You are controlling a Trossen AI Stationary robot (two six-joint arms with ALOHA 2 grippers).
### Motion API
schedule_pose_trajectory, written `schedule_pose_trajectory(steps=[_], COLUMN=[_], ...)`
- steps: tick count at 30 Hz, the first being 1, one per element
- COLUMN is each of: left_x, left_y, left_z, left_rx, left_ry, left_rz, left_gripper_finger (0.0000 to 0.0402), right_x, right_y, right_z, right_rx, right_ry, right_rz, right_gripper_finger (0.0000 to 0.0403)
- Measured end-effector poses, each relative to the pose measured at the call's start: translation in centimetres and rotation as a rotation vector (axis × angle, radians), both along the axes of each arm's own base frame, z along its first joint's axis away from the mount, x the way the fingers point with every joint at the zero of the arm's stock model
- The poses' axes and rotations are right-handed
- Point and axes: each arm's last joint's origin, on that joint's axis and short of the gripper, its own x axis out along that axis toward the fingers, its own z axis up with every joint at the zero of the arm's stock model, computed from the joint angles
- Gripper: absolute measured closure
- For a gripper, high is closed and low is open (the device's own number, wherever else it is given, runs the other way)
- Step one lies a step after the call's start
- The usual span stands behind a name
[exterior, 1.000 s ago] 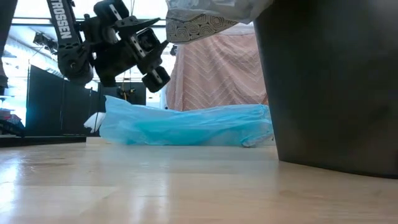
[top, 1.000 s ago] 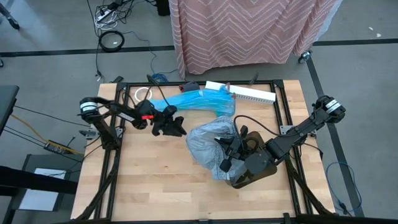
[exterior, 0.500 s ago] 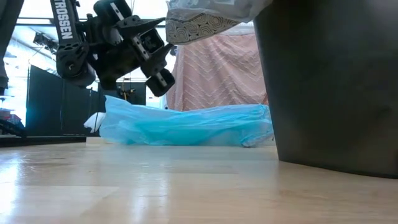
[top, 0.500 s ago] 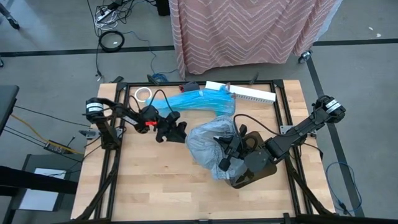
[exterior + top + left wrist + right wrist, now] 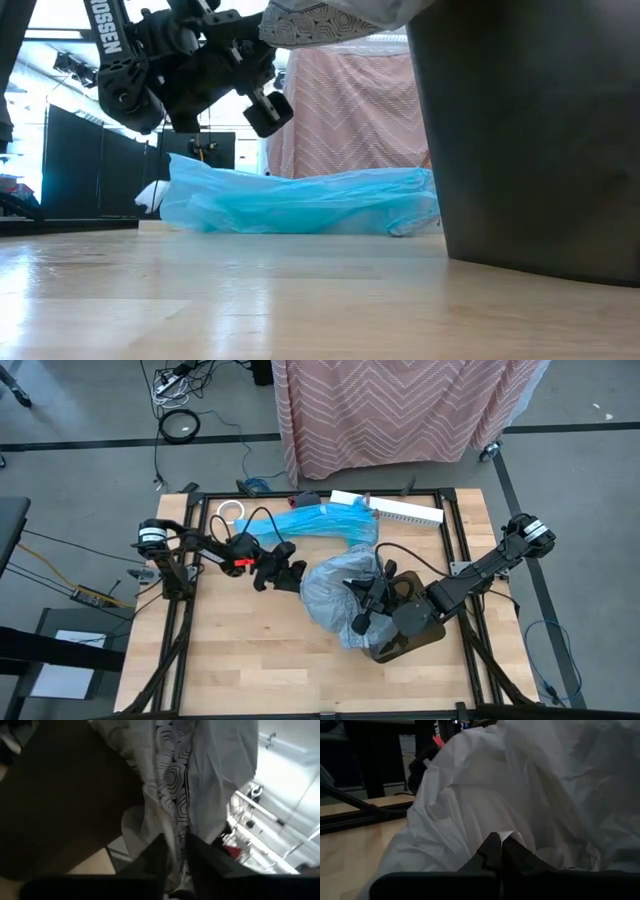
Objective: Place trash/remove bag and relplace
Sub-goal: Remove the blue trash bag from the black trash bin using the drawstring
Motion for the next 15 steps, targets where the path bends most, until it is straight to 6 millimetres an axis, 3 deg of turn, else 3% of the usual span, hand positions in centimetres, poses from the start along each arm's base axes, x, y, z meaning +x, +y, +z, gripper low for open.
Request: schedule_pose_trajectory(steps=[4, 15], left_x=[-0.1, -1.4], left_y=[0.0, 0.0], left_z=[0.4, 4.2], left_rx=[-0.091, -0.195], left_ry=[0.056, -0.042], left_rz=[-0.020, 0.056], left_gripper_finger=[0.0392, 0.0399], right_x=[0.0, -0.1], right_y=[0.0, -0.2], right_z=[0.0, -0.4], right_rx=[0.001, 0.049], right_ry=[-0.001, -0.001], right_rz=[0.000, -0.021], right_gripper_finger=[0.0403, 0.0403])
